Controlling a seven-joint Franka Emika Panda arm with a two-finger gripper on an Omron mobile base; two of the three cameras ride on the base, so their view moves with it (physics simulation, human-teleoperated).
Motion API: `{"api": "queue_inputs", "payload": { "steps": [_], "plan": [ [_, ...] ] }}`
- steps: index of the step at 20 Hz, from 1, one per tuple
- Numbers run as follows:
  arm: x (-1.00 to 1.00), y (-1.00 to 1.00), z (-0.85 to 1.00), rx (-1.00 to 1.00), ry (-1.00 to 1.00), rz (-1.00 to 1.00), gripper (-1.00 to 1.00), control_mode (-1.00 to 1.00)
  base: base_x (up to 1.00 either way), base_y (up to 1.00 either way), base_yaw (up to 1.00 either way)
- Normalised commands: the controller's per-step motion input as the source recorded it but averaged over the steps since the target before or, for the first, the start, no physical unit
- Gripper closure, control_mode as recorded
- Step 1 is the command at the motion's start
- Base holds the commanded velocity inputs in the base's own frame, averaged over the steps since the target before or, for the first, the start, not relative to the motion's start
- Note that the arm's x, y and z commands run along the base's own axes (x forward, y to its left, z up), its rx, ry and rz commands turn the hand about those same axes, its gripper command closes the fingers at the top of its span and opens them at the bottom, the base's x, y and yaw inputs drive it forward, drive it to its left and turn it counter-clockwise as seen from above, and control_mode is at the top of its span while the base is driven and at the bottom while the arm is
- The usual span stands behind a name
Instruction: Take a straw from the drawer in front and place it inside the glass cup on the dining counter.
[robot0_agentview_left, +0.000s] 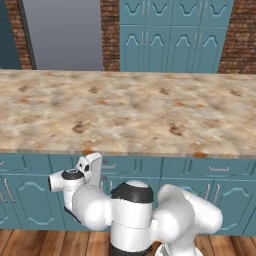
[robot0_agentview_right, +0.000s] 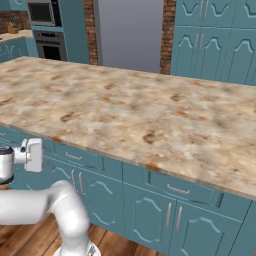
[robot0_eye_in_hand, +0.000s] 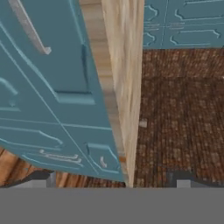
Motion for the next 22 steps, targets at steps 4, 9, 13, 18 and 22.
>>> {"api": "queue_inputs", "payload": {
  "steps": [4, 9, 13, 18, 22],
  "plan": [
    [0.38, 0.00, -0.42, -0.21, -0.07, 0.00, -1.00, -1.00, 0.00, 0.00, 0.00],
    [0.43, 0.00, -0.42, -0.08, 0.00, 0.05, -1.00, -1.00, 0.00, 0.00, 0.00],
    [0.41, 0.00, -0.39, 0.00, -0.07, 0.11, -1.00, -1.00, 0.00, 0.00, 0.00],
    [0.45, 0.00, -0.34, 0.00, -0.10, 0.12, -1.00, -1.00, 0.00, 0.00, 0.00],
    [0.32, 0.00, -0.28, 0.00, -0.11, 0.06, -1.00, -1.00, 0.00, 0.00, 0.00]
  ]
}}
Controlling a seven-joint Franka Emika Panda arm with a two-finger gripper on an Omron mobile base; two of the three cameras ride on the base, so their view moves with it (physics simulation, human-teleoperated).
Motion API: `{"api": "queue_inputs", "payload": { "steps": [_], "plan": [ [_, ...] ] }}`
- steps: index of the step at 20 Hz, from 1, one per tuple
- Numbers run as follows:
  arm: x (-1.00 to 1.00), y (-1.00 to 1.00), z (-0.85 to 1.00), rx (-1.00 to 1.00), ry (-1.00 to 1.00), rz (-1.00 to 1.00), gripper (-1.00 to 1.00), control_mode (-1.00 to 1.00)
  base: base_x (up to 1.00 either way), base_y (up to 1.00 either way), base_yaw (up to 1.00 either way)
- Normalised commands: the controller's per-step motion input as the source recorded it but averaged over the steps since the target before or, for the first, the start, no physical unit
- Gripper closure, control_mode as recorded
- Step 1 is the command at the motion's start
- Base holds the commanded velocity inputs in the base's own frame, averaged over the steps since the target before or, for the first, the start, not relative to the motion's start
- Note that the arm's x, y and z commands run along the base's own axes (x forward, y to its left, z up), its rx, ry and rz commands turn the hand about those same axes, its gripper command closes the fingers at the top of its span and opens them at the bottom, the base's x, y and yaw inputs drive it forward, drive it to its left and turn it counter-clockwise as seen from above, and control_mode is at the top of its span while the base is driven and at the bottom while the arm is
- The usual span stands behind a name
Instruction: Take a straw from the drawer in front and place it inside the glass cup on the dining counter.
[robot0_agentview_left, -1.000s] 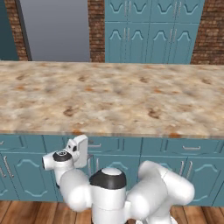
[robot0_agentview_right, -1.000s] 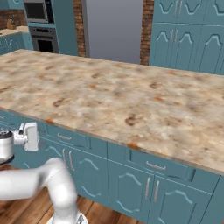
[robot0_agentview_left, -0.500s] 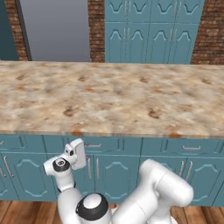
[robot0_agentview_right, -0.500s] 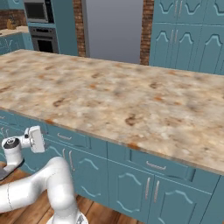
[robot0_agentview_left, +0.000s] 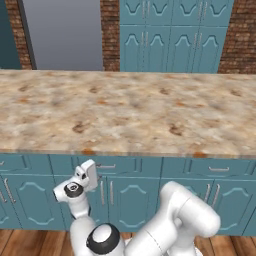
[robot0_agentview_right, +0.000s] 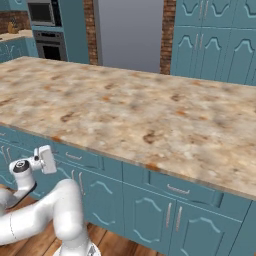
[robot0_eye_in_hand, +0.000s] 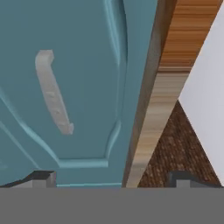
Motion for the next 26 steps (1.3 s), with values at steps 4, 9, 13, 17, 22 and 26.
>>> {"api": "queue_inputs", "payload": {
  "steps": [4, 9, 13, 17, 22, 26],
  "plan": [
    [0.34, -0.02, -0.29, 0.00, -0.08, 0.03, -1.00, -1.00, 0.00, 0.00, 0.00],
    [0.32, -0.05, -0.35, 0.00, -0.07, 0.04, -1.00, -1.00, 0.00, 0.00, 0.00],
    [0.31, -0.05, -0.35, 0.00, -0.10, 0.06, -1.00, -1.00, 0.00, 0.00, 0.00],
    [0.26, -0.09, -0.33, 0.00, -0.12, 0.07, -1.00, -1.00, 0.00, 0.00, 0.00],
    [0.36, -0.08, -0.36, 0.00, -0.12, 0.09, -1.00, -1.00, 0.00, 0.00, 0.00],
    [0.39, -0.08, -0.41, 0.00, -0.13, 0.09, -1.00, -1.00, 0.00, 0.00, 0.00]
  ]
}}
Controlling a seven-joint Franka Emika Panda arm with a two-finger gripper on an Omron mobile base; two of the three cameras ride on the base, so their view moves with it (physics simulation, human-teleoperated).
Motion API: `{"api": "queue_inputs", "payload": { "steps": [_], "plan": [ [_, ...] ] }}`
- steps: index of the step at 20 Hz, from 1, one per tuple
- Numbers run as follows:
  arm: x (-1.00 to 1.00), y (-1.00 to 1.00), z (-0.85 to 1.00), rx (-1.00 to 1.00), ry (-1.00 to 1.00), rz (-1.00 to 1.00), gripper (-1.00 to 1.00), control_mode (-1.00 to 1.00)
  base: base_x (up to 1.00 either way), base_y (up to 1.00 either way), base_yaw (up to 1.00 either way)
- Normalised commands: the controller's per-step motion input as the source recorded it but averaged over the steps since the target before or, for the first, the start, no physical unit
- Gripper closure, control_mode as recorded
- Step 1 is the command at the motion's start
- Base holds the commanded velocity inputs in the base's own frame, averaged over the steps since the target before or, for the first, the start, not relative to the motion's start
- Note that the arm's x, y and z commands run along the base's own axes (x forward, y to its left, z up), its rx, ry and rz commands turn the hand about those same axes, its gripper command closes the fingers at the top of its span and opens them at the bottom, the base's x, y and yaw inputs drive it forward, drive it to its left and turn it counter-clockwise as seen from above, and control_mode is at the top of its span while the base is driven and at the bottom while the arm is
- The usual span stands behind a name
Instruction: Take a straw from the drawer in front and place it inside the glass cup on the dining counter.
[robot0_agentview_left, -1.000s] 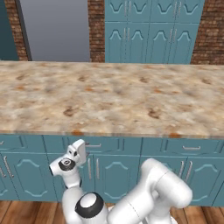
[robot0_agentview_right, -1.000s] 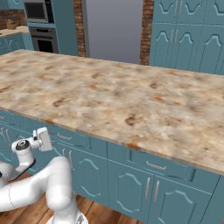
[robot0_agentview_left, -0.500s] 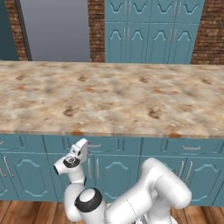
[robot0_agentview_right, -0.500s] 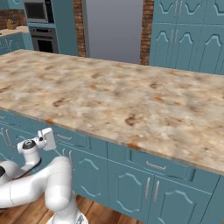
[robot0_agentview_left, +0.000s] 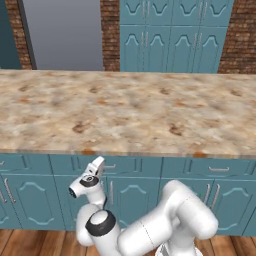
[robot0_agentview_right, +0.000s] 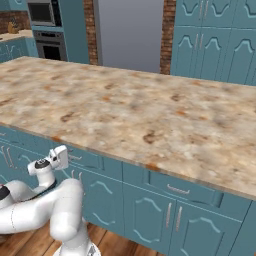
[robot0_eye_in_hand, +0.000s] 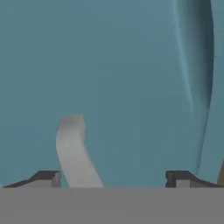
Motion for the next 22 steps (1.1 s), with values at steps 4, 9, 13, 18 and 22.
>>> {"api": "queue_inputs", "payload": {
  "steps": [4, 9, 13, 18, 22],
  "plan": [
    [0.44, -0.05, -0.47, 0.00, -0.14, 0.09, -1.00, -1.00, 0.00, 0.00, 0.00],
    [0.35, -0.02, -0.24, 0.00, -0.19, 0.09, 1.00, -1.00, 0.00, 0.00, 0.00],
    [-0.01, 0.00, 0.00, 0.00, -0.04, 0.06, 1.00, -1.00, 0.00, 0.00, 0.00],
    [-0.52, 0.18, 0.00, 0.00, 0.00, 0.05, 1.00, -1.00, 0.00, 0.00, 0.00],
    [-0.84, 0.29, 0.00, 0.00, 0.00, 0.02, 1.00, -1.00, 0.00, 0.00, 0.00]
  ]
}}
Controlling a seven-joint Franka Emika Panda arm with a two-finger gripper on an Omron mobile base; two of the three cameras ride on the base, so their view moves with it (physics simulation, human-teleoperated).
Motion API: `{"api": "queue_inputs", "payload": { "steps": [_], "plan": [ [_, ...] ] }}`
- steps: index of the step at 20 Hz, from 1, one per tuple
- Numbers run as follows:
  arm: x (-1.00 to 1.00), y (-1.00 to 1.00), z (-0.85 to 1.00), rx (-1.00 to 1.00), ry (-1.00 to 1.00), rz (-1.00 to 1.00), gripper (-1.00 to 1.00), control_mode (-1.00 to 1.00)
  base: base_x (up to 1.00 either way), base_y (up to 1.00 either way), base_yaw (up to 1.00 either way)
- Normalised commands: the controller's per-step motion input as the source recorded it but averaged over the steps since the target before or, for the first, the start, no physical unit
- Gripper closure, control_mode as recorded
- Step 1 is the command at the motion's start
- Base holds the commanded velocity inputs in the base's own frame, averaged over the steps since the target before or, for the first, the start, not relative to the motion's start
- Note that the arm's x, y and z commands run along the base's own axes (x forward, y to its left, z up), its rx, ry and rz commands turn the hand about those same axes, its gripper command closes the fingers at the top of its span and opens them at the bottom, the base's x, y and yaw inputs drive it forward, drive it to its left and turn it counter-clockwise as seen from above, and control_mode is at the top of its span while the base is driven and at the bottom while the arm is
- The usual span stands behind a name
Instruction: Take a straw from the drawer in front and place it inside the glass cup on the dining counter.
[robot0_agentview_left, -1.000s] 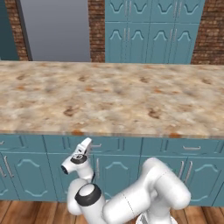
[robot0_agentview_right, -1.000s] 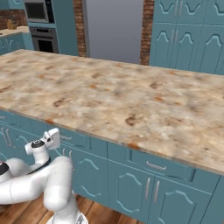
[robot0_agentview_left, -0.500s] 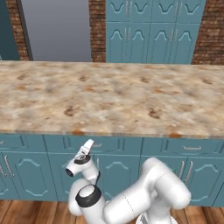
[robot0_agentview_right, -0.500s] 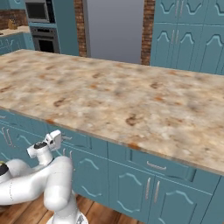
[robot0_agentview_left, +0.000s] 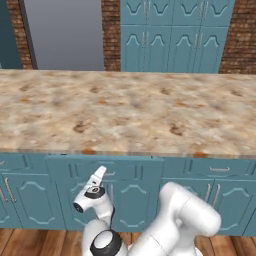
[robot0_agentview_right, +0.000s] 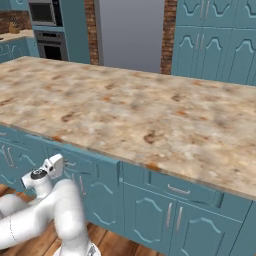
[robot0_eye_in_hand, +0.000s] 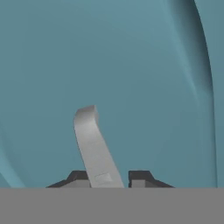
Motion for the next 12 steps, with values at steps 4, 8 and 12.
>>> {"api": "queue_inputs", "payload": {
  "steps": [4, 8, 12],
  "plan": [
    [-0.97, 0.33, 0.00, 0.00, 0.00, 0.01, 1.00, -1.00, 0.00, 0.00, 0.00],
    [-1.00, 0.34, 0.00, 0.00, 0.00, 0.01, 1.00, -1.00, 0.00, 0.00, 0.00],
    [-1.00, 0.35, 0.00, 0.00, 0.00, 0.01, 1.00, -1.00, 0.00, 0.00, 0.00]
  ]
}}
